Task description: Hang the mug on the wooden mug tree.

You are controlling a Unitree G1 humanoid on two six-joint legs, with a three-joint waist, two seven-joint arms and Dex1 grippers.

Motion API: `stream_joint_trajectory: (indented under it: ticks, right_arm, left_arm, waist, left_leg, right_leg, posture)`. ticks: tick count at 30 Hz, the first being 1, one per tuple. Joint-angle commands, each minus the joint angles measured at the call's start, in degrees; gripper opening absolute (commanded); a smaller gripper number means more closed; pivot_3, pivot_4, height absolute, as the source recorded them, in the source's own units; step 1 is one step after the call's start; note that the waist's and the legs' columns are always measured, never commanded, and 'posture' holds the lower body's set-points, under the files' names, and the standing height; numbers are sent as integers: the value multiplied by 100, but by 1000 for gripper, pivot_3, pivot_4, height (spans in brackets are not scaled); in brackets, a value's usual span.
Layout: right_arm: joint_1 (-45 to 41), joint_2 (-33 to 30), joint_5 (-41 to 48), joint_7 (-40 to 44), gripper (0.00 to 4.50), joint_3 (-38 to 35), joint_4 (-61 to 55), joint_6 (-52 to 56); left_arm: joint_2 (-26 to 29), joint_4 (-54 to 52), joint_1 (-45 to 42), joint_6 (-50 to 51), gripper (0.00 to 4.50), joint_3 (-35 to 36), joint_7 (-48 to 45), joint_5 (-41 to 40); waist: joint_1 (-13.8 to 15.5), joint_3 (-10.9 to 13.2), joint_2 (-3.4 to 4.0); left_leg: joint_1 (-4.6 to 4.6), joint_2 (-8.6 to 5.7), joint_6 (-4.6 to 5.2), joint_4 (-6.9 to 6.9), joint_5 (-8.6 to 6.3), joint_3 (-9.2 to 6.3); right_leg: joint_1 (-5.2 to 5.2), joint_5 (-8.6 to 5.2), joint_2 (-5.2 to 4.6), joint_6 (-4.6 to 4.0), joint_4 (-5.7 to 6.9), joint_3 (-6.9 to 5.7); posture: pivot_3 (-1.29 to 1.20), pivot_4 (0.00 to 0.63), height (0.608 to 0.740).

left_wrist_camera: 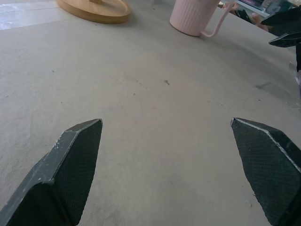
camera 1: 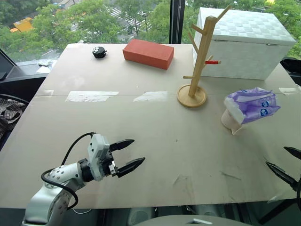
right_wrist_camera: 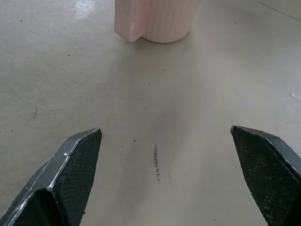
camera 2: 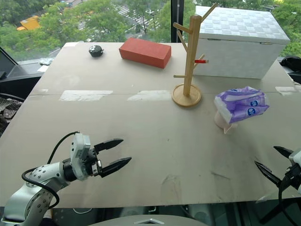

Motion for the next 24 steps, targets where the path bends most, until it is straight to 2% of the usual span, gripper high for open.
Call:
stream_joint_trajectory:
  ticks: [1, 4, 7, 13, 17, 24]
  right_arm:
    - [-154, -1, 16, -187, 4444, -65, -445, -10]
    - [-376, -12, 103, -505, 4444, -82, -1207, 199]
    - [-551, -504, 231, -601, 4444, -250, -1806, 1010]
    - [-1029, -1407, 179, -262, 4444, -559, -2295, 1331]
    - [-1366, -1850, -730, -252, 4444, -147, -2588, 875]
    - [-2011, -1907, -1781, -677, 4444, 942, -2668, 539]
  left_arm:
    - [110, 23, -280, -93, 4500, 89, -245, -125]
    - [90, 20, -745, 3, 4500, -111, -332, -191]
    - [137, -9, -1143, 48, 4500, -345, -466, -110]
    - [287, -112, -1423, 95, 4500, -492, -745, -180]
    - [212, -115, -1476, 111, 4500, -569, -682, -142]
    - [185, -269, -1432, 120, 4500, -648, -585, -154]
  waist:
    - [0, 0, 0]
    - [3, 4, 8]
    - [-3, -4, 23]
    - [-2, -3, 14]
    - [-1, -1, 13]
    - [-3, 6, 1]
  left_leg:
    - [0, 0, 0, 0, 0, 0]
    - [1, 0, 0, 3, 0, -4]
    - [12, -2, 0, 7, 1, 2]
    - [3, -4, 1, 3, 1, 9]
    - [-1, -2, 1, 1, 1, 5]
    - [-1, -1, 1, 6, 1, 6]
  right_leg:
    - [0, 0, 0, 0, 0, 0]
    - [0, 1, 2, 1, 4, -7]
    - [2, 2, 3, 1, 14, -13]
    - [-1, 3, 37, -4, 8, -4]
    - [0, 0, 45, 1, 0, -4]
    - [1, 0, 42, 4, -2, -4]
  posture:
    - [0, 150, 740]
    - [0, 150, 740]
    - [0, 150, 740]
    - [0, 150, 740]
    - [0, 150, 740]
    - [0, 150, 740]
